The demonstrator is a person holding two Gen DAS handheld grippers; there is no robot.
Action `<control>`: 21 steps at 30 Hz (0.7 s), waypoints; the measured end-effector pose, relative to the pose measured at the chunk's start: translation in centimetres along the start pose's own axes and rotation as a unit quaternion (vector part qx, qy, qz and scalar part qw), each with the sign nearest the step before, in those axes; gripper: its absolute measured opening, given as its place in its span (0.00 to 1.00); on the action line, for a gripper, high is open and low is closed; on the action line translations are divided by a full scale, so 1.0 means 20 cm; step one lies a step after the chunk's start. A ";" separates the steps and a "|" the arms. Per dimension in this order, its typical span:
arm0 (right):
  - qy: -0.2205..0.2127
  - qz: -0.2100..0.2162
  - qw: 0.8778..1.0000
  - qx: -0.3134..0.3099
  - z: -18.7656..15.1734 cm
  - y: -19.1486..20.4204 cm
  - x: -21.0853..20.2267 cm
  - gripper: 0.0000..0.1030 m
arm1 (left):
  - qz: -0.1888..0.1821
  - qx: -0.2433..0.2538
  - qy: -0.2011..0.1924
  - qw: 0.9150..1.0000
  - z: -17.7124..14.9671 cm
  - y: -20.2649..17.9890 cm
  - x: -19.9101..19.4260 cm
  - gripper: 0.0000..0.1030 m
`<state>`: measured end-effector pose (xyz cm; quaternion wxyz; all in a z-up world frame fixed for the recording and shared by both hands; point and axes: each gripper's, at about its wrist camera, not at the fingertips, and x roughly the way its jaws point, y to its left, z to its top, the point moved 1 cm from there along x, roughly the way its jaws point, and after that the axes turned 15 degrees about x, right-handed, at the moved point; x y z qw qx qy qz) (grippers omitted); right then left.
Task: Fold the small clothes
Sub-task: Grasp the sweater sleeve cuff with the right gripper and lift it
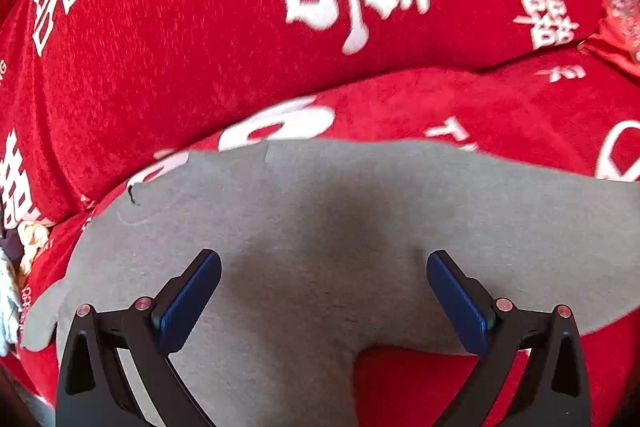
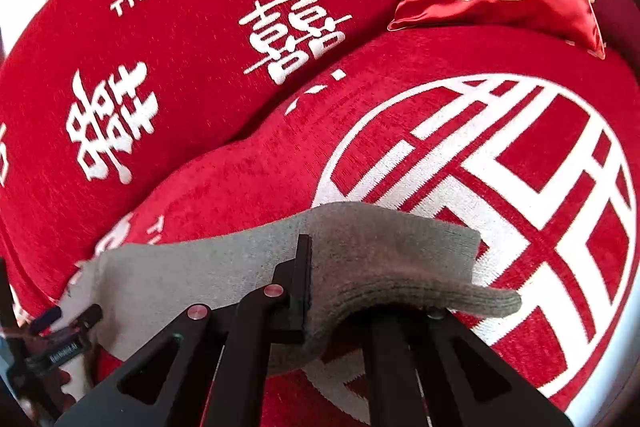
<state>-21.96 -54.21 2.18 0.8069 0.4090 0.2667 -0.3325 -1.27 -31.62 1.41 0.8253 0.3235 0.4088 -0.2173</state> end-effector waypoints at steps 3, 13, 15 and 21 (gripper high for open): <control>0.001 -0.006 1.000 -0.004 0.00 0.01 -0.02 0.05 | -0.024 0.003 0.014 1.000 -0.01 0.01 0.07 1.00; -0.040 -0.005 0.997 -0.065 -0.01 0.31 -0.21 0.05 | -0.059 -0.083 0.015 0.995 -0.17 0.34 0.06 1.00; -0.048 0.001 0.995 -0.084 -0.03 0.42 -0.26 0.05 | -0.059 -0.099 0.021 0.993 -0.23 0.42 0.08 1.00; -0.066 0.025 0.988 -0.141 -0.15 0.78 -0.36 0.05 | -0.062 -0.131 0.026 0.989 -0.39 0.61 0.09 1.00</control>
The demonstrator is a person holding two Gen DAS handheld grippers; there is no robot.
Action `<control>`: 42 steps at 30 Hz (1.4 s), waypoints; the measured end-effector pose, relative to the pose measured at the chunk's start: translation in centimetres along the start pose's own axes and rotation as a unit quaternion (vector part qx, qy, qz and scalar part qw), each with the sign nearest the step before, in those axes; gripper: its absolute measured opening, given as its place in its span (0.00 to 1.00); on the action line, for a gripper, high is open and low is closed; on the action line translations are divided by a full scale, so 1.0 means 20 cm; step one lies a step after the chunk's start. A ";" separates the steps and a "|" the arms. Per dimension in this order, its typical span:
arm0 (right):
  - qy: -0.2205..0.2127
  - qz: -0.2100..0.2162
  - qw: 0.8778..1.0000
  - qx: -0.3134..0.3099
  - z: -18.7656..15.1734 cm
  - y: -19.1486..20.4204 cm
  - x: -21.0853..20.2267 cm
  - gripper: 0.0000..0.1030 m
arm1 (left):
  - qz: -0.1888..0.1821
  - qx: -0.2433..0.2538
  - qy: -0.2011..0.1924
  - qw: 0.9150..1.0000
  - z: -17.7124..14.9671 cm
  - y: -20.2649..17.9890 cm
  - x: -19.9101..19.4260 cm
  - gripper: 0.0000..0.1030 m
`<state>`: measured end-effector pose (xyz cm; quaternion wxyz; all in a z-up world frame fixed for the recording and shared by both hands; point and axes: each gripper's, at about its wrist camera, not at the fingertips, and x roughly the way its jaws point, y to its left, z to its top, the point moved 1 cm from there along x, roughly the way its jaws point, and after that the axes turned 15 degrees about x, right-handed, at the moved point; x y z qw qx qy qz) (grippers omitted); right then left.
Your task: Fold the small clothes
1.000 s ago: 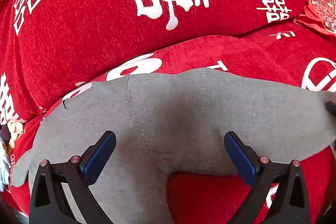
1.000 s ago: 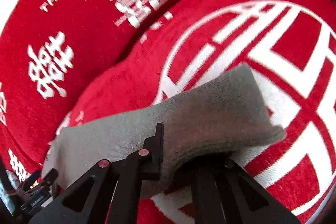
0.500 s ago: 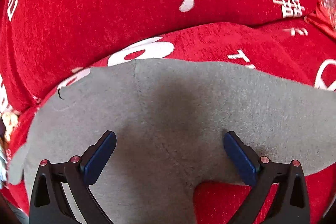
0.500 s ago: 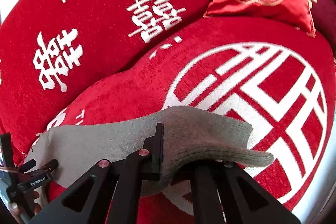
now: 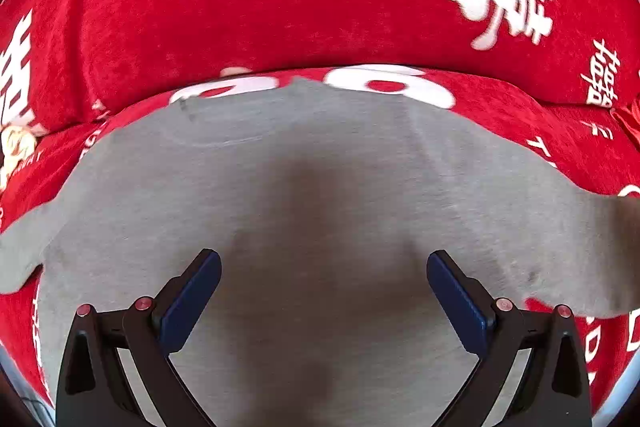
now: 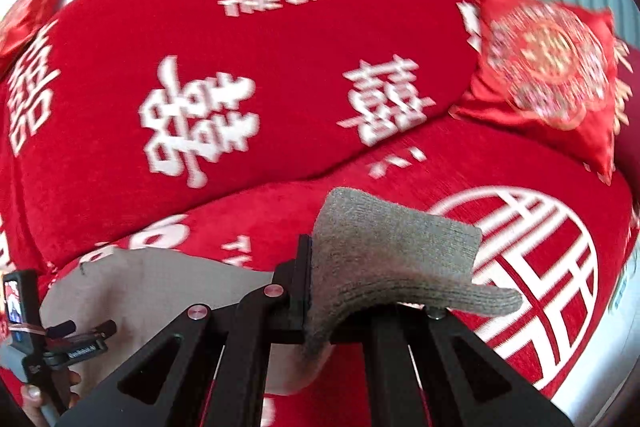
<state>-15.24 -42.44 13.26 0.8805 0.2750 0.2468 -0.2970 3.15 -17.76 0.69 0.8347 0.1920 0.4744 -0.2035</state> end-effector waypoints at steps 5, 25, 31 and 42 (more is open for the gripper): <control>-0.006 0.025 0.999 -0.039 -0.06 0.34 -0.04 0.05 | 0.000 -0.020 -0.002 1.000 -0.07 0.19 -0.03 1.00; 0.076 0.126 0.966 -0.211 -0.88 1.65 0.07 0.04 | 0.020 -0.142 -0.010 0.990 -0.50 1.06 -0.15 1.00; 0.119 0.117 0.958 -0.233 -1.12 1.79 0.19 0.04 | 0.023 -0.184 0.003 0.983 -0.65 1.23 -0.12 1.00; 0.245 0.165 0.906 -0.303 -1.46 1.87 0.31 0.58 | 0.007 -0.267 -0.010 0.964 -0.87 1.40 -0.18 1.00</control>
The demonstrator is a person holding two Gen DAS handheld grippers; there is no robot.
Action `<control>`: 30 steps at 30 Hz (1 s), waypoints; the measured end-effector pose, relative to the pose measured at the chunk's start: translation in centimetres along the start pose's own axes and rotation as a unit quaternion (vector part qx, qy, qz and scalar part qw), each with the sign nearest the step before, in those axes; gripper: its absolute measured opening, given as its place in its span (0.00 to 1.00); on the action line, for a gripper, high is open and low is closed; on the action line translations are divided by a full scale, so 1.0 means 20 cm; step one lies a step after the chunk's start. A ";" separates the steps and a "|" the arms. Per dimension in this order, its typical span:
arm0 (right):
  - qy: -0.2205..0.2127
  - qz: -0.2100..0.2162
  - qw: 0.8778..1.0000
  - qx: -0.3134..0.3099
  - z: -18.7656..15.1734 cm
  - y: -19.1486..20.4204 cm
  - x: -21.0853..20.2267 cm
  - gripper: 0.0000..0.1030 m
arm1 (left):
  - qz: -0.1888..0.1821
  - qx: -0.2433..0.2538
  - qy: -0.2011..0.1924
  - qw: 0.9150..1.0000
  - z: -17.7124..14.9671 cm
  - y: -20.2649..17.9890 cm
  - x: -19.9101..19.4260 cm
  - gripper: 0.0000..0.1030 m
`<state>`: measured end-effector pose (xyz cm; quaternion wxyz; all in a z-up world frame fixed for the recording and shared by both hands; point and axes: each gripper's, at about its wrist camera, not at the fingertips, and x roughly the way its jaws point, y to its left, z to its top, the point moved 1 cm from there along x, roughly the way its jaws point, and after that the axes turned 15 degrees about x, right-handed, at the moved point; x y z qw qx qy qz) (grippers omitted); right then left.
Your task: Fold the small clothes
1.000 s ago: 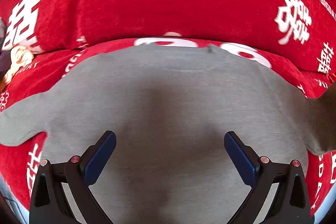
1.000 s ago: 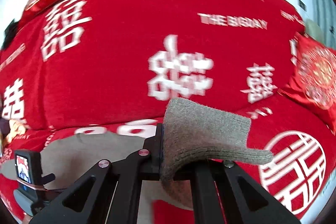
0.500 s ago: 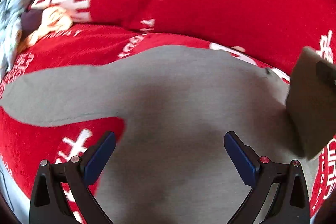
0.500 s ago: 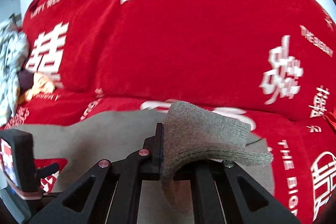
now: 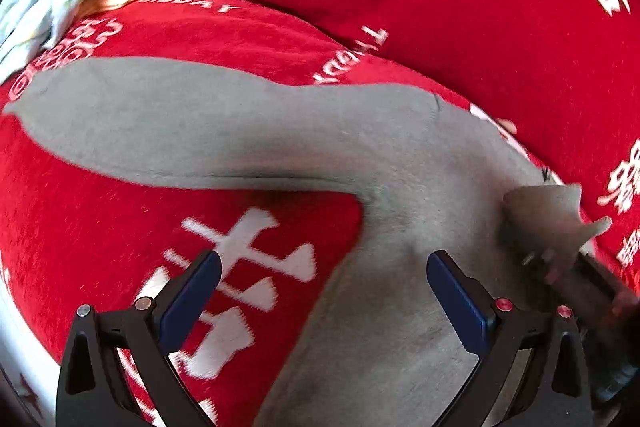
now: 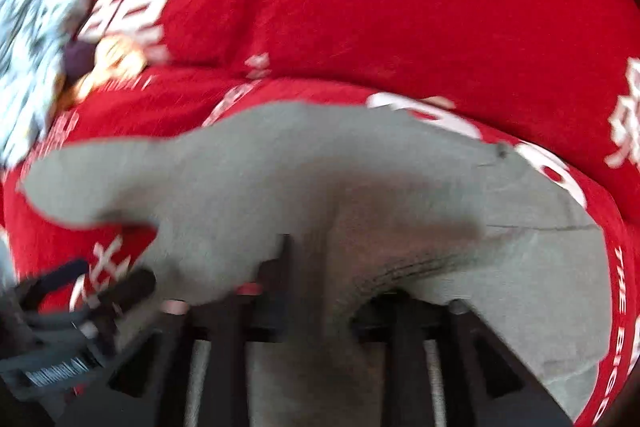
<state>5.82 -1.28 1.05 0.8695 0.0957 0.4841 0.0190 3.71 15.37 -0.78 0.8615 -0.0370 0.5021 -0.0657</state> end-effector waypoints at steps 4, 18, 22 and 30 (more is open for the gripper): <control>0.013 0.036 0.999 -0.018 -0.02 0.07 -0.01 0.62 | 0.018 -0.021 -0.017 0.999 -0.03 0.08 -0.08 1.00; -0.115 -0.014 0.988 0.106 -0.01 -0.61 -0.50 0.73 | -0.009 0.052 -0.021 0.998 0.00 -0.25 -0.09 1.00; -0.085 -0.083 0.981 0.154 -0.03 -0.94 -0.40 0.73 | -0.033 0.109 -0.006 0.994 0.02 -0.58 0.00 1.00; -0.046 -0.152 0.976 0.147 -0.14 -1.10 -0.23 0.73 | 0.005 0.239 0.021 0.971 0.02 -1.07 0.24 1.00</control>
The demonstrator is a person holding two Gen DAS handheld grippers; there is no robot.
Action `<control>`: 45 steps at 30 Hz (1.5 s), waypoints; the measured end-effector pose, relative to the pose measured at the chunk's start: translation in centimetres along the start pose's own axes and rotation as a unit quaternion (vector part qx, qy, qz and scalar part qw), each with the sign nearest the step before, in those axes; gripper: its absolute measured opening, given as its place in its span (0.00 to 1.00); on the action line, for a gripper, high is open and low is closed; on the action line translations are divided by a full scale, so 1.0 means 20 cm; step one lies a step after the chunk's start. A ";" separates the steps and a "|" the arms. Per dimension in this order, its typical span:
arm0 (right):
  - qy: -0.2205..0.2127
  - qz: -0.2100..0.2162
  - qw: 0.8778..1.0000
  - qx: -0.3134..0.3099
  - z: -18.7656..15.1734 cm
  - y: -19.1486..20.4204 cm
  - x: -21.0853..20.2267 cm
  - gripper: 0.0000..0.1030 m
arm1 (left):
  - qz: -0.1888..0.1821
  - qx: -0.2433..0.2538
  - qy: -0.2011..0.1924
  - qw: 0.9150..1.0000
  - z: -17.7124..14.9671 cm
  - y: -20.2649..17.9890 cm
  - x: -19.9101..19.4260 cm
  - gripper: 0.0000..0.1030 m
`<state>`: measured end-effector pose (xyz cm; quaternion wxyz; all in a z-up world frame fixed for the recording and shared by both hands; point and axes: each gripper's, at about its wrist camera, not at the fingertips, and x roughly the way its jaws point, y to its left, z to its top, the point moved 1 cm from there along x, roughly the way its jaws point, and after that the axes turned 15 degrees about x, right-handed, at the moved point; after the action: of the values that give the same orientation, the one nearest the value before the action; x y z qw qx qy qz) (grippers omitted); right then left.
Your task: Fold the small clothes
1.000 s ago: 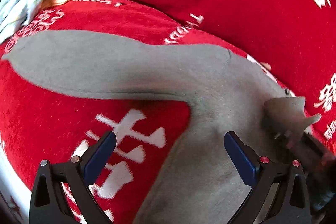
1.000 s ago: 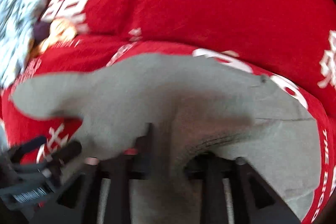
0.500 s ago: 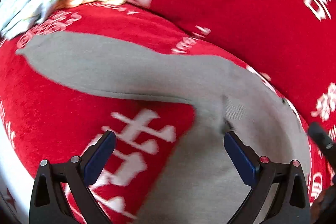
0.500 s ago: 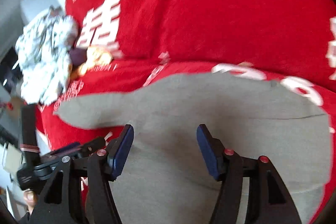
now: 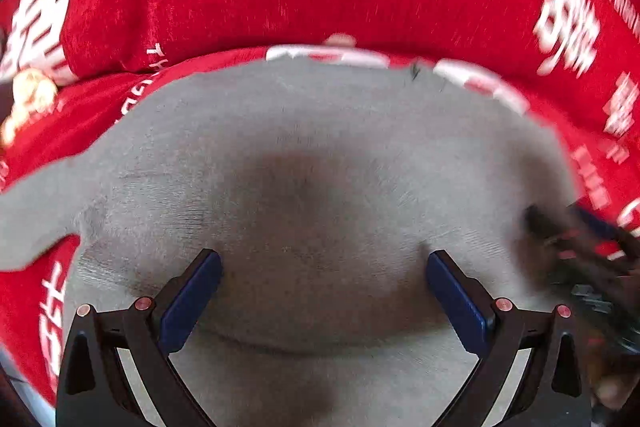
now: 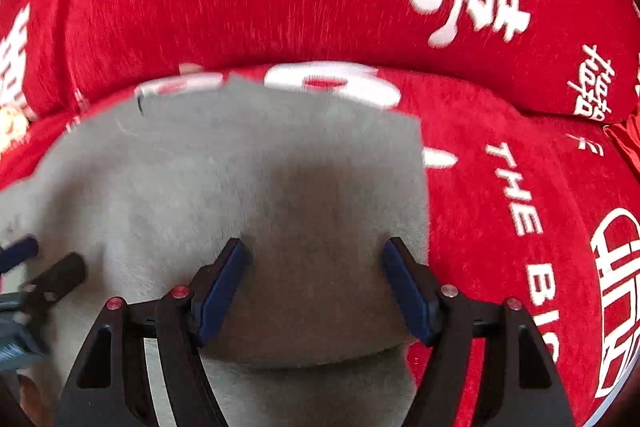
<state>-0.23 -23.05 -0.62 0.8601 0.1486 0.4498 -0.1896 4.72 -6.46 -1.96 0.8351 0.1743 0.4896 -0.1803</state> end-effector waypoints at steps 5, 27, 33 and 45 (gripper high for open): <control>-0.014 0.003 0.995 -0.097 -0.09 0.23 -0.06 0.74 | 0.018 -0.013 -0.015 1.000 -0.06 0.12 -0.05 1.00; -0.014 0.087 0.991 -0.102 -0.29 0.54 -0.08 0.80 | 0.112 -0.309 -0.023 0.944 -0.75 1.27 -0.32 1.00; -0.021 0.083 0.991 -0.102 -0.30 0.55 -0.09 0.80 | 0.167 -0.451 -0.004 0.877 -1.06 1.80 -0.31 1.00; -0.020 0.083 0.991 -0.101 -0.29 0.54 -0.08 0.81 | 0.216 -0.458 0.039 0.862 -0.93 2.21 -0.10 1.00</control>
<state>-0.30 -10.61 -1.61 0.8923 0.0936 0.4354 -0.0743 10.61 41.04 -3.62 0.8191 -0.1193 0.4994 0.2560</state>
